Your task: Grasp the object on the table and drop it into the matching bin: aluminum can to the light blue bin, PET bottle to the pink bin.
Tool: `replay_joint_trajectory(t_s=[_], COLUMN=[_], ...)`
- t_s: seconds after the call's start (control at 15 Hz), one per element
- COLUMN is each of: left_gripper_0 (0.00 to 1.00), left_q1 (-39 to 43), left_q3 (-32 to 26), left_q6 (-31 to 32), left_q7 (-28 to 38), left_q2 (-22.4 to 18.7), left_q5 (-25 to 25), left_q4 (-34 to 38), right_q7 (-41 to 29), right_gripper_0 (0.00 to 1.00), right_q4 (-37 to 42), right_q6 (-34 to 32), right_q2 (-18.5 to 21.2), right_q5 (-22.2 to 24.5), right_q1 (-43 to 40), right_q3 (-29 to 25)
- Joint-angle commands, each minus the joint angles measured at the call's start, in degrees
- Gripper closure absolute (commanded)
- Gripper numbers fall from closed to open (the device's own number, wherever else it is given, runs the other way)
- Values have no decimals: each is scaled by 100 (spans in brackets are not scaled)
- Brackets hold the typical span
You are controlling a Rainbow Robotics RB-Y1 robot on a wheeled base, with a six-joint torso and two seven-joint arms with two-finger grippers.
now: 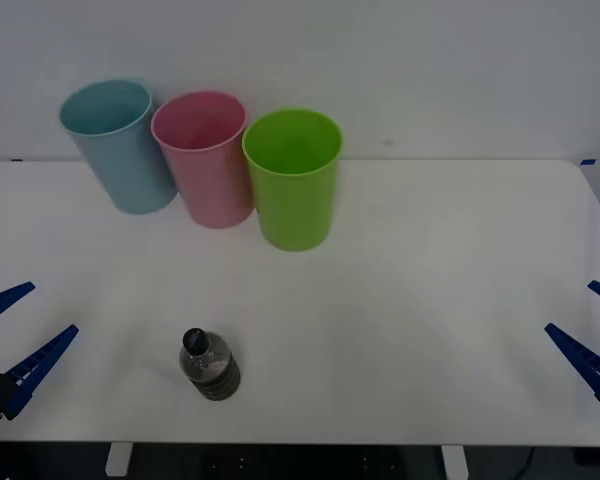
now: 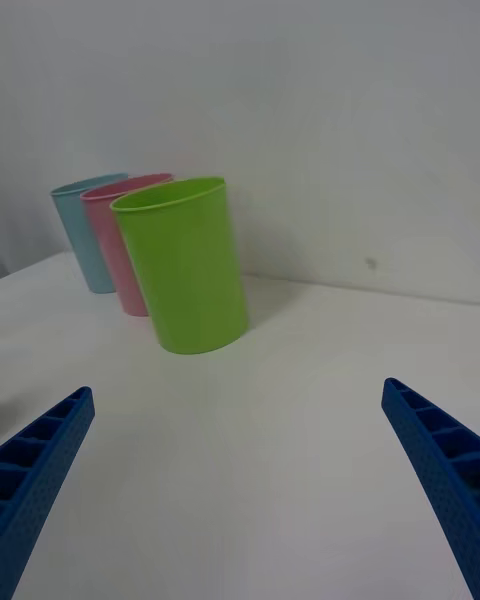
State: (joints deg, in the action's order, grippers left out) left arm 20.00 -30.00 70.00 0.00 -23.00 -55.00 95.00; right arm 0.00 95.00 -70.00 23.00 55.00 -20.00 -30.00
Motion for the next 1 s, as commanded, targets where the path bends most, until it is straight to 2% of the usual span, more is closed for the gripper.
replay_joint_trajectory(t_s=[0.07,0.2,0.53,0.67,1.0], left_gripper_0=[0,0,0,0,0], left_q1=[0,-23,-14,-49,-620], left_q3=[0,47,170,267,926], left_q6=[0,5,14,111,682], left_q7=[0,-9,-35,-141,-1108], left_q2=[0,173,-117,-293,-917], left_q5=[0,15,130,121,121], left_q4=[0,-105,-149,-386,-1590], right_q7=[0,0,0,0,0], right_gripper_0=[0,0,0,0,0], right_q4=[0,0,0,0,0], right_q6=[0,0,0,0,0], right_q2=[0,0,0,0,0], right_q5=[0,0,0,0,0], right_q1=[0,0,0,0,0], right_q3=[0,0,0,0,0])
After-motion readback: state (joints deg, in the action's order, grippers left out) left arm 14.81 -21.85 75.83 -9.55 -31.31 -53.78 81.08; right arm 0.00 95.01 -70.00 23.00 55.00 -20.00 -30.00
